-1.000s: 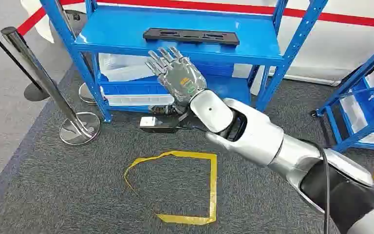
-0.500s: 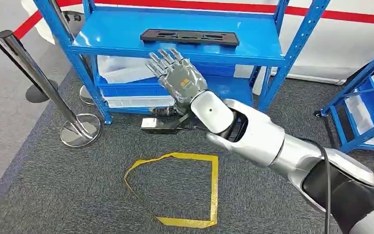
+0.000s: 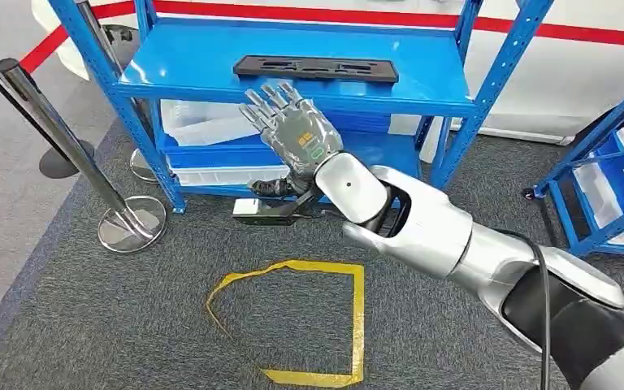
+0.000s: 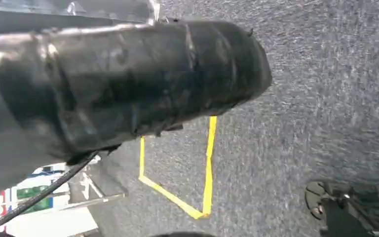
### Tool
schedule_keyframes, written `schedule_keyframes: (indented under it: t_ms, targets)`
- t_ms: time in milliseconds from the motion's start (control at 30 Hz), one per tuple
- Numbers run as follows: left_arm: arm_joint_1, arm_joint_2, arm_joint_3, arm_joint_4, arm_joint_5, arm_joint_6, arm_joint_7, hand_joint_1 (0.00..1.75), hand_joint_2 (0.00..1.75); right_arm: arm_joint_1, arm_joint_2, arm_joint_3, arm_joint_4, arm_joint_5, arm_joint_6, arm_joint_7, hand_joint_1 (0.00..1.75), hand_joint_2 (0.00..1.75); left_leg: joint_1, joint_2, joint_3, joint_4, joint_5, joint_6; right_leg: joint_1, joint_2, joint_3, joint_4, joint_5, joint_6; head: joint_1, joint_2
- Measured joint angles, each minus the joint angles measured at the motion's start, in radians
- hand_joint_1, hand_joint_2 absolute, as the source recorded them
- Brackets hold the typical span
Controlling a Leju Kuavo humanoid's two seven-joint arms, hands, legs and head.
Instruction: Take the parts from the cabinet and place them on the table.
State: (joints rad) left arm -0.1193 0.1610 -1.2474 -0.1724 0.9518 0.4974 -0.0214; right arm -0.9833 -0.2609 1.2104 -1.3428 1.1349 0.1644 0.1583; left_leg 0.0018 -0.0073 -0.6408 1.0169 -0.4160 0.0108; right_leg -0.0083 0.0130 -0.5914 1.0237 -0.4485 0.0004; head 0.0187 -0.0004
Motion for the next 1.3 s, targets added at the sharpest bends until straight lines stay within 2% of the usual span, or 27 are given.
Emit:
schedule_keyframes:
  t_ms: [33, 67, 100, 167, 200, 233, 267, 333, 367, 400, 500, 567, 600, 700, 733, 767, 800, 867, 900, 1000, 1033, 1067, 1100, 1200, 1233, 1267, 1300]
  targets:
    - [0.001, 0.000, 0.000, 0.000, 0.001, 0.000, 0.001, 0.00, 0.00, -0.001, 0.000, 0.000, 0.000, 0.000, 0.000, 0.000, 0.00, 0.00, 0.012, 0.001, 0.011, -0.013, 0.005, 0.008, 0.005, -0.001, 0.000, 0.003, -0.007, 0.007, 0.001, 0.000]
    - [0.002, 0.000, 0.000, 0.000, 0.000, 0.000, 0.001, 0.00, 0.00, -0.001, -0.001, 0.000, 0.000, 0.000, -0.001, 0.000, 0.00, 0.00, 0.010, 0.002, 0.019, -0.020, 0.005, 0.012, 0.002, -0.003, -0.008, 0.027, -0.022, 0.011, 0.002, 0.000]
    - [0.001, 0.000, 0.000, 0.000, 0.000, 0.000, 0.000, 0.00, 0.00, -0.004, -0.002, 0.000, 0.000, 0.000, 0.000, 0.000, 0.00, 0.00, 0.010, 0.003, 0.023, -0.021, 0.002, 0.022, 0.000, -0.003, -0.035, 0.084, -0.053, 0.014, 0.006, 0.000]
    - [0.000, 0.000, 0.000, 0.000, 0.000, -0.001, 0.001, 0.00, 0.00, 0.001, -0.002, 0.000, 0.001, 0.000, 0.000, 0.000, 0.00, 0.00, 0.010, 0.003, 0.027, -0.020, -0.003, 0.026, -0.002, -0.004, -0.118, 0.238, -0.113, 0.019, 0.006, 0.000]
    - [0.000, 0.000, 0.000, 0.000, 0.000, -0.001, 0.001, 0.00, 0.00, 0.005, -0.002, 0.002, 0.001, 0.000, 0.000, 0.000, 0.00, 0.00, 0.010, 0.003, 0.029, -0.020, -0.006, 0.027, -0.003, -0.004, -0.152, 0.291, -0.122, 0.021, 0.005, 0.000]
    - [0.001, 0.000, 0.000, 0.000, 0.001, -0.002, 0.001, 0.00, 0.00, 0.006, -0.003, 0.004, 0.002, 0.000, 0.000, 0.000, 0.00, 0.00, 0.010, 0.003, 0.031, -0.018, -0.010, 0.026, -0.004, -0.005, -0.165, 0.301, -0.108, 0.023, 0.006, 0.000]
    - [0.002, 0.000, 0.000, 0.000, 0.001, -0.003, 0.001, 0.00, 0.00, 0.007, -0.003, 0.005, 0.003, -0.002, 0.001, 0.000, 0.00, 0.00, 0.011, 0.001, 0.035, -0.015, -0.015, 0.025, -0.006, -0.006, -0.155, 0.265, -0.070, 0.025, 0.006, 0.000]
    - [0.002, -0.002, 0.000, 0.000, 0.002, -0.004, 0.003, 0.00, 0.00, 0.004, -0.004, 0.005, 0.006, -0.010, 0.007, 0.000, 0.00, 0.00, 0.013, -0.003, 0.045, -0.006, -0.028, 0.017, -0.009, -0.007, -0.085, 0.104, 0.029, 0.022, 0.006, 0.000]
    - [0.002, -0.002, 0.000, 0.000, 0.002, -0.004, 0.004, 0.00, 0.00, 0.003, -0.005, 0.005, 0.008, -0.021, 0.016, 0.000, 0.00, 0.00, 0.014, -0.003, 0.047, -0.001, -0.036, 0.011, -0.009, -0.007, -0.057, 0.033, 0.044, 0.019, 0.006, 0.000]
    - [0.000, -0.002, 0.000, 0.000, 0.003, -0.003, 0.006, 0.00, 0.00, -0.001, -0.005, 0.005, 0.010, -0.038, 0.029, 0.002, 0.00, 0.00, 0.007, -0.004, 0.041, 0.007, -0.040, 0.005, -0.003, -0.007, -0.043, 0.022, 0.034, 0.018, 0.005, 0.000]
    - [0.000, -0.002, 0.000, 0.000, 0.006, -0.002, 0.006, 0.00, 0.00, -0.002, -0.005, 0.005, 0.020, -0.089, 0.049, 0.011, 0.00, 0.00, 0.010, -0.004, 0.040, 0.001, -0.038, -0.008, 0.001, -0.002, -0.047, 0.019, 0.026, 0.004, 0.005, 0.000]
    - [0.003, -0.004, 0.000, 0.000, 0.013, -0.003, 0.007, 0.00, 0.00, -0.009, -0.008, 0.000, 0.029, -0.111, 0.056, 0.018, 0.00, 0.00, 0.013, 0.001, 0.036, 0.015, -0.053, -0.020, -0.008, -0.001, -0.032, 0.006, 0.028, -0.012, 0.004, 0.000]
    - [0.002, -0.005, 0.000, 0.000, 0.013, -0.004, 0.006, 0.00, 0.00, -0.015, -0.008, -0.001, 0.033, -0.120, 0.059, 0.019, 0.00, 0.00, 0.012, 0.002, 0.018, 0.058, -0.075, -0.024, -0.009, -0.002, -0.028, 0.004, 0.025, -0.017, -0.001, 0.000]
    - [0.001, -0.004, 0.000, 0.000, 0.013, -0.004, 0.006, 0.00, 0.00, -0.021, -0.008, -0.001, 0.049, -0.159, 0.081, 0.026, 0.00, 0.00, 0.014, 0.002, -0.110, 0.284, -0.153, -0.031, -0.005, -0.002, -0.019, 0.005, 0.017, -0.027, 0.000, 0.000]
    - [0.002, -0.004, 0.000, 0.000, 0.013, -0.004, 0.007, 0.00, 0.00, -0.021, -0.008, -0.001, 0.058, -0.167, 0.081, 0.031, 0.00, 0.00, 0.014, 0.002, -0.134, 0.312, -0.146, -0.031, -0.003, -0.002, -0.016, 0.006, 0.014, -0.027, 0.000, 0.000]
    - [0.003, -0.005, 0.000, 0.000, 0.014, -0.004, 0.009, 0.00, 0.00, -0.022, -0.008, -0.001, 0.065, -0.171, 0.081, 0.033, 0.00, 0.00, 0.014, 0.002, -0.133, 0.290, -0.116, -0.028, -0.002, -0.001, -0.012, 0.006, 0.011, -0.027, 0.000, 0.000]
    - [0.004, -0.005, 0.000, 0.000, 0.014, -0.004, 0.010, 0.00, 0.00, -0.025, -0.008, -0.001, 0.070, -0.175, 0.082, 0.035, 0.00, 0.00, 0.014, 0.002, -0.110, 0.231, -0.072, -0.024, -0.001, 0.000, -0.007, 0.006, 0.007, -0.027, 0.000, 0.000]
    - [0.004, -0.005, 0.000, 0.000, 0.014, -0.004, 0.010, 0.00, 0.00, -0.035, -0.007, -0.002, 0.079, -0.193, 0.088, 0.042, 0.00, 0.00, 0.010, 0.002, -0.027, 0.047, 0.026, -0.010, 0.000, 0.002, 0.007, 0.006, -0.003, -0.024, 0.000, 0.000]
    - [0.003, -0.003, 0.000, 0.000, 0.013, -0.004, 0.010, 0.00, 0.00, -0.043, -0.008, -0.002, 0.085, -0.204, 0.089, 0.051, 0.00, 0.00, 0.003, 0.002, -0.006, 0.019, 0.011, 0.000, 0.002, 0.002, 0.008, 0.005, -0.006, -0.019, 0.001, 0.000]
    - [0.000, -0.002, 0.000, 0.000, 0.013, -0.003, 0.010, 0.00, 0.00, -0.060, -0.008, -0.002, 0.104, -0.222, 0.091, 0.060, 0.00, 0.00, -0.003, 0.001, -0.002, 0.000, 0.003, 0.006, 0.001, 0.001, 0.005, 0.000, -0.008, -0.006, 0.001, 0.000]
    - [0.001, -0.002, 0.000, 0.000, 0.013, -0.002, 0.009, 0.00, 0.00, -0.064, -0.008, -0.002, 0.109, -0.225, 0.091, 0.061, 0.00, 0.00, -0.002, 0.001, 0.001, -0.007, 0.003, 0.010, 0.002, 0.001, 0.009, -0.003, -0.009, -0.001, 0.000, 0.000]
    - [0.003, -0.002, 0.000, 0.000, 0.013, -0.001, 0.009, 0.00, 0.00, -0.069, -0.009, -0.003, 0.114, -0.227, 0.091, 0.064, 0.00, 0.00, 0.013, 0.004, 0.015, -0.024, 0.008, 0.016, 0.003, 0.000, 0.005, 0.002, -0.019, 0.004, 0.002, 0.000]
    - [0.004, -0.002, 0.000, 0.000, 0.013, 0.000, 0.007, 0.00, 0.00, -0.075, -0.011, -0.004, 0.119, -0.230, 0.091, 0.070, 0.00, 0.00, 0.009, 0.004, 0.024, -0.032, 0.008, 0.018, 0.003, -0.002, -0.001, 0.027, -0.033, 0.009, 0.004, 0.000]
    - [0.001, -0.002, 0.000, 0.000, 0.021, 0.000, 0.004, 0.00, 0.00, -0.084, -0.011, -0.004, 0.134, -0.236, 0.091, 0.072, 0.00, 0.00, 0.009, 0.005, 0.035, -0.033, 0.001, 0.029, -0.001, -0.003, -0.120, 0.251, -0.119, 0.018, 0.007, 0.000]
    - [0.002, -0.002, 0.000, 0.000, 0.029, 0.000, 0.000, 0.00, 0.00, -0.083, -0.013, -0.003, 0.140, -0.236, 0.091, 0.072, 0.00, 0.00, 0.009, 0.004, 0.038, -0.031, -0.004, 0.029, -0.003, -0.004, -0.155, 0.298, -0.119, 0.020, 0.008, 0.000]
    - [0.003, -0.002, 0.000, 0.000, 0.036, 0.000, -0.006, 0.00, 0.00, -0.083, -0.015, -0.003, 0.144, -0.237, 0.091, 0.072, 0.00, 0.00, 0.010, 0.002, 0.042, -0.029, -0.008, 0.028, -0.005, -0.004, -0.165, 0.297, -0.099, 0.022, 0.008, 0.000]
    - [0.004, -0.002, 0.000, 0.000, 0.045, 0.000, -0.009, 0.00, 0.00, -0.083, -0.016, -0.003, 0.146, -0.237, 0.091, 0.072, 0.00, 0.00, 0.011, 0.000, 0.047, -0.026, -0.015, 0.025, -0.005, -0.005, -0.153, 0.253, -0.056, 0.022, 0.008, 0.000]
